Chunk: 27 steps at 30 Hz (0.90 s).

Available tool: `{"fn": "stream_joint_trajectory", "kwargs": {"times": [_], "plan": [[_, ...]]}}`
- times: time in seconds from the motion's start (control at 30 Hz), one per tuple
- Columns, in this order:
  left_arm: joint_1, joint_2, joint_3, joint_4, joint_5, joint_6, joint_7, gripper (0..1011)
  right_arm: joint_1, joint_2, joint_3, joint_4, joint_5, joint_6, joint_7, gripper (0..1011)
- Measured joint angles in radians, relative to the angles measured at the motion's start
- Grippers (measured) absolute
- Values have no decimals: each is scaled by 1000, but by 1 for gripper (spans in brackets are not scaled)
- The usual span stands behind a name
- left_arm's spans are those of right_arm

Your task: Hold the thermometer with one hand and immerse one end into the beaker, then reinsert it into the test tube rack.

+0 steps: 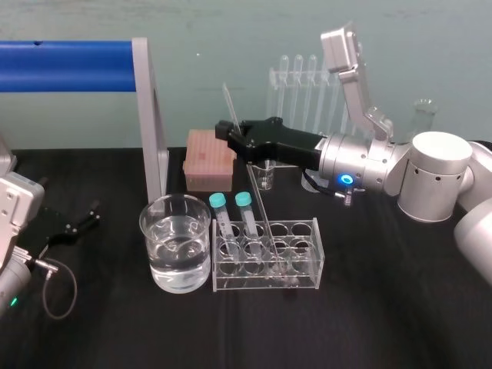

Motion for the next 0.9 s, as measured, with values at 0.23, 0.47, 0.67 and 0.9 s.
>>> {"fn": "stream_joint_trajectory", "kwargs": {"times": [0.23, 0.47, 0.67, 0.9], "plan": [[0, 0, 0, 0, 0, 0, 0, 1008, -15, 7, 14, -30, 7, -43, 7, 56], [0, 0, 0, 0, 0, 0, 0, 1008, -20, 12, 18, -43, 9, -55, 12, 56], [0, 0, 0, 0, 0, 0, 0, 1008, -22, 15, 21, -55, 11, -62, 14, 56], [0, 0, 0, 0, 0, 0, 0, 1008, -32, 27, 49, -110, 36, -96, 24, 56]]}}
